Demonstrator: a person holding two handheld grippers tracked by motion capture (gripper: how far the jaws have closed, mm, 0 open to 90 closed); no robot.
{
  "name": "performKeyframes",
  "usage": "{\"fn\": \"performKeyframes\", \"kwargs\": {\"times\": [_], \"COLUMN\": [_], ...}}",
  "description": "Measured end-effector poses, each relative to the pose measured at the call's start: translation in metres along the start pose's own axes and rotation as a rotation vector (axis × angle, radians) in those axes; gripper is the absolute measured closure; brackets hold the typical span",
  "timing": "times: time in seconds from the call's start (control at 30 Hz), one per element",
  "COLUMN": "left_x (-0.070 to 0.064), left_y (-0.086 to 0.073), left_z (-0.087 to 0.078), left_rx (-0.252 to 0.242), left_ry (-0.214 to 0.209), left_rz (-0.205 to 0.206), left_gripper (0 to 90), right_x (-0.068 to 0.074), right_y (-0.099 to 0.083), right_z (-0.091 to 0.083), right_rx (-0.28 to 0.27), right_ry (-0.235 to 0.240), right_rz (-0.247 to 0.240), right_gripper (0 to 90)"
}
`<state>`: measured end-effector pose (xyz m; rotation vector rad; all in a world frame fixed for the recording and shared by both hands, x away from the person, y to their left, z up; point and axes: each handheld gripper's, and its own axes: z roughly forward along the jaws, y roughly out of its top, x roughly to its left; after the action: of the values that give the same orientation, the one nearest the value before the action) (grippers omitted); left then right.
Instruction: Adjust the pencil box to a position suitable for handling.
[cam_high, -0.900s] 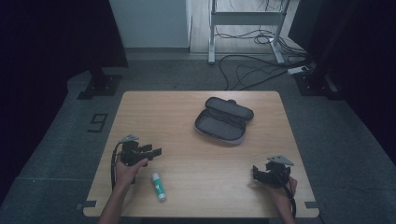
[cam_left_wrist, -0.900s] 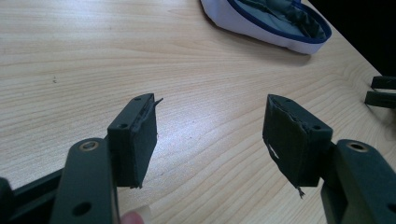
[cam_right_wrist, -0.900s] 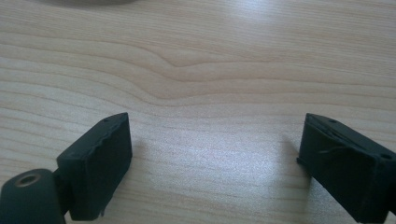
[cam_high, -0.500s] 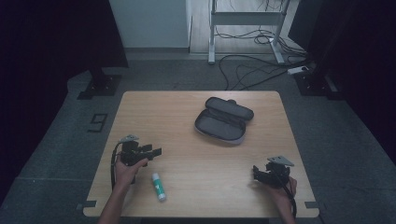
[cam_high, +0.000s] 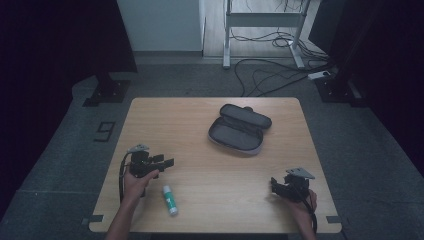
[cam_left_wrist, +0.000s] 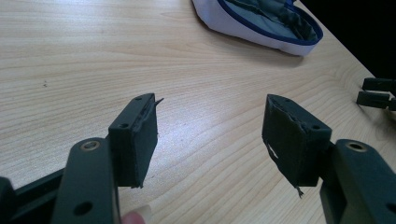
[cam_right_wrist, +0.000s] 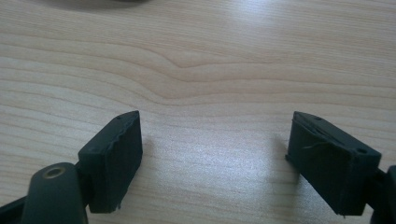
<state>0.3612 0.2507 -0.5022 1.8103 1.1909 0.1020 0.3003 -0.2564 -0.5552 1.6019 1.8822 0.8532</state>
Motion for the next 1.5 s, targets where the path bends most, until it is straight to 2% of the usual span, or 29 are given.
{"fn": "performKeyframes", "kwargs": {"times": [0.3,0.6,0.73,0.9,1.03,1.2,1.5], "left_x": [-0.001,-0.004,-0.006,-0.010,-0.014,-0.020,-0.032], "left_y": [0.000,0.004,0.007,0.013,0.017,0.023,0.041], "left_z": [0.002,0.003,0.007,0.015,0.023,0.032,0.042], "left_rx": [0.004,-0.004,0.004,0.014,0.018,0.028,0.023], "left_ry": [0.002,0.003,0.004,0.008,0.004,0.006,-0.004], "left_rz": [0.003,0.005,0.003,0.010,0.010,0.020,0.028], "left_gripper": [36.1,36.2,36.2,36.3,36.3,36.3,36.9], "right_x": [0.005,0.009,0.009,0.014,0.014,0.017,0.019], "right_y": [0.002,0.009,0.017,0.027,0.033,0.041,0.052], "right_z": [0.000,-0.003,0.000,0.002,0.004,0.002,0.002], "right_rx": [-0.002,-0.049,-0.067,-0.084,-0.092,-0.099,-0.112], "right_ry": [0.011,0.048,0.070,0.081,0.108,0.119,0.127], "right_rz": [-0.011,-0.005,0.002,-0.021,-0.005,-0.015,-0.006], "right_gripper": [21.2,23.2,24.6,25.4,26.3,26.6,28.7]}}
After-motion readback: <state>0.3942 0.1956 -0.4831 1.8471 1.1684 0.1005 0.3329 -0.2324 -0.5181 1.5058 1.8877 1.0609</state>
